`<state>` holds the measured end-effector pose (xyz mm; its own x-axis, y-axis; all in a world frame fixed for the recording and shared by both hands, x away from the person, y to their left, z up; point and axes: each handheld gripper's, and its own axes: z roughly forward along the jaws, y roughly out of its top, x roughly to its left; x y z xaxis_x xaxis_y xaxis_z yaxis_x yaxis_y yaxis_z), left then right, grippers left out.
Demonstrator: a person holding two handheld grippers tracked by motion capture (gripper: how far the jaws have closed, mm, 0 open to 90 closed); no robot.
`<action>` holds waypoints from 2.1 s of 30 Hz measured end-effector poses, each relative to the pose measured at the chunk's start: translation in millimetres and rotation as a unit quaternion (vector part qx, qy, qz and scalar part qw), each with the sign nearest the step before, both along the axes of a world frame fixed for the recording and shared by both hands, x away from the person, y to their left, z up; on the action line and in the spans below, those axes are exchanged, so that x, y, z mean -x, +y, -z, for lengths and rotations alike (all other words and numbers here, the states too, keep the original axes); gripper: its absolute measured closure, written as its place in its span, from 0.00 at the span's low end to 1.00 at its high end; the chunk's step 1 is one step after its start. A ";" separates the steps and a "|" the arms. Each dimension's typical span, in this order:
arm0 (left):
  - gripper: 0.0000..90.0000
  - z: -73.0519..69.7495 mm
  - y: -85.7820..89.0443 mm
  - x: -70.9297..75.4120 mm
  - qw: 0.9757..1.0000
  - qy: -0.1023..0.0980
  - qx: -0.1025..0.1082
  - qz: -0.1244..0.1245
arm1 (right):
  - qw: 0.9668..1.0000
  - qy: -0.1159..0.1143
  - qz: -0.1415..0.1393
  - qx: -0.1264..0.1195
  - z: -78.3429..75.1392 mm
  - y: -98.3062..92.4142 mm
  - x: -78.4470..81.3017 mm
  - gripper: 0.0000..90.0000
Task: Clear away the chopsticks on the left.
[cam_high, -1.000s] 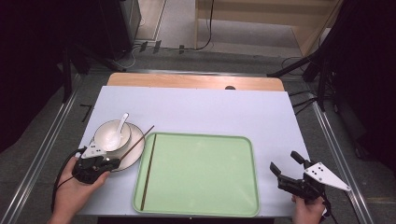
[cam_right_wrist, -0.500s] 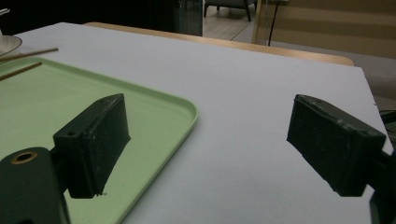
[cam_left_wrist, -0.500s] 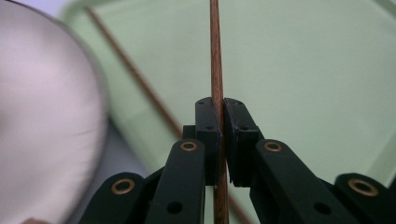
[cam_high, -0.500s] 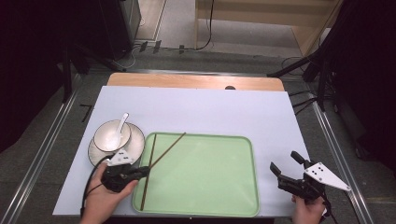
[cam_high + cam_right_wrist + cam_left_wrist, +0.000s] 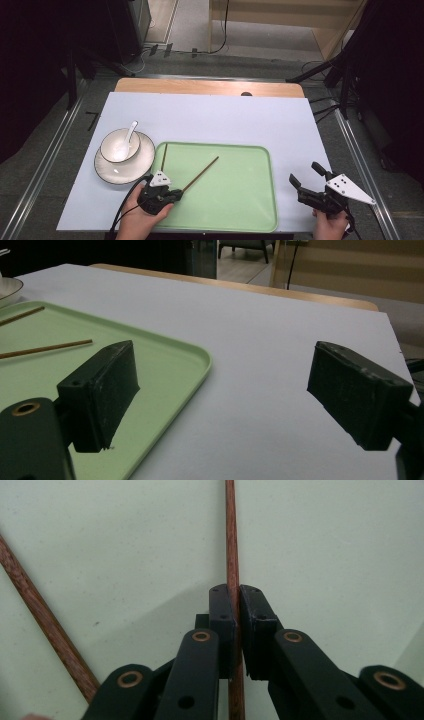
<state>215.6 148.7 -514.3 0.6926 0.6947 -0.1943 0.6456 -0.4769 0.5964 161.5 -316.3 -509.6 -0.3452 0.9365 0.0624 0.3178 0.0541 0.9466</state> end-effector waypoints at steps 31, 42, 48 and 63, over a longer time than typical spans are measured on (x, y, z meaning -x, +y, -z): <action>1.00 -4.9 -97.8 -50.8 0.998 -0.047 -0.016 0.044 | 1.000 0.000 0.001 -0.003 1.4 -1.3 -0.2 0.14; 1.00 2.6 -89.4 -77.7 0.999 -0.039 -0.027 -0.026 | 1.000 0.002 -0.006 -0.003 2.0 1.4 -1.6 0.14; 1.00 0.2 -65.6 -87.6 0.996 -0.044 -0.042 -0.064 | 1.000 0.003 -0.006 -0.003 1.8 2.3 -1.3 0.14; 1.00 -4.2 -8.5 -103.3 0.988 -0.027 -0.044 -0.145 | 1.000 0.005 -0.007 0.001 2.1 3.7 -2.5 0.14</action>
